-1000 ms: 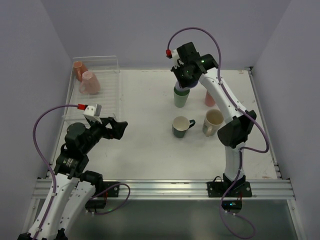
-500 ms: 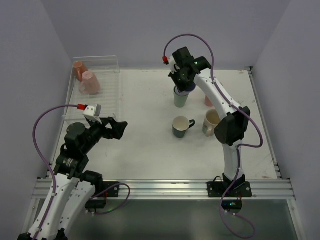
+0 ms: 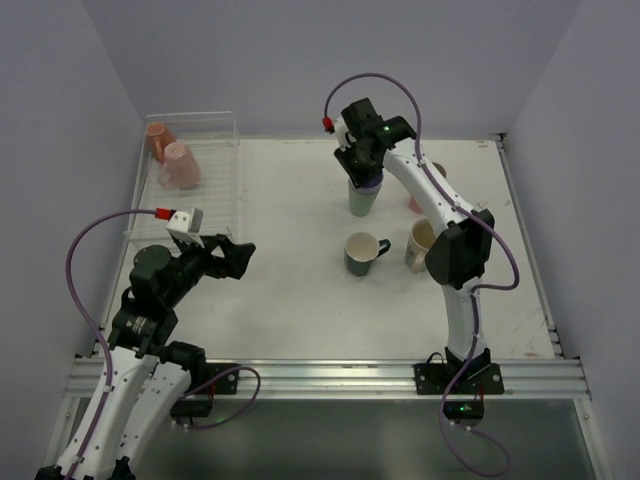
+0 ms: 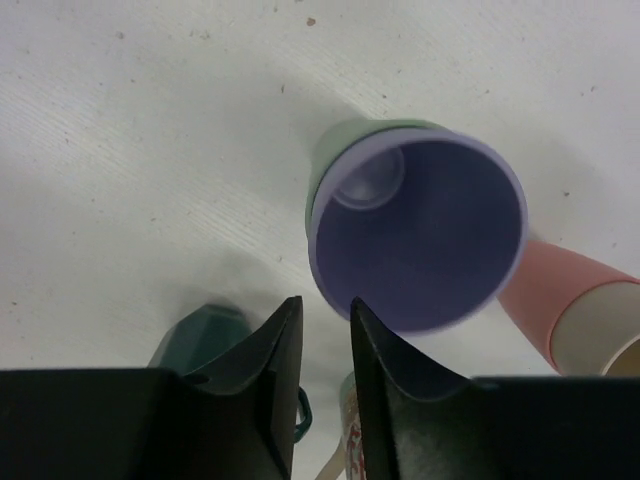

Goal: Unload the cups from the dish rack

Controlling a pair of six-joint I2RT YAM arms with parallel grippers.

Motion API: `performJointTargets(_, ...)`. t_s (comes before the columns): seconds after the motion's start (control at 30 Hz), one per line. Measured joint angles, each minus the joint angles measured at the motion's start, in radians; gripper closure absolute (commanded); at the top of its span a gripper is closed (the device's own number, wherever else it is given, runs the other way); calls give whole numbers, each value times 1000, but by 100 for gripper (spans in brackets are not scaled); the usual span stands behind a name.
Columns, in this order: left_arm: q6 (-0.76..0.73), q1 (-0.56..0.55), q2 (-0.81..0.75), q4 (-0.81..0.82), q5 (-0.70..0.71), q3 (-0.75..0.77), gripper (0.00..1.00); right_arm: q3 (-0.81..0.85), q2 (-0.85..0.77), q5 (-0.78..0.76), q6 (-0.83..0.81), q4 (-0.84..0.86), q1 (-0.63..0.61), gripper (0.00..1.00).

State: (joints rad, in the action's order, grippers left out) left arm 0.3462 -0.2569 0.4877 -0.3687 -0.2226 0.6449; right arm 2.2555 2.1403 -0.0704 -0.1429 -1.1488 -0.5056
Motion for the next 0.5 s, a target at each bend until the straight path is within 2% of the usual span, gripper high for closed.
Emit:
performJointTargets(0.07, 0, 0, 3, 0, 0, 0, 0, -5, 0, -3, 0, 17, 0, 58)
performJointTargets(0.17, 0, 0, 7, 0, 1, 0, 0, -10, 0, -16, 2, 43, 0, 52)
performJointTargets(0.2, 0, 0, 8, 0, 1, 0, 0, -10, 0, -18, 2, 52, 0, 46)
performJointTargets(0.3, 0, 0, 12, 0, 6, 0, 0, -17, -3, -23, 8, 91, -3, 38)
performJointTargets(0.37, -1, 0, 20, 1, 13, 0, 0, -39, -18, -22, 17, 127, -5, 29)
performJointTargets(0.5, 2, 1, 51, 10, 36, 0, 0, -143, -110, -12, 49, 229, -11, 21)
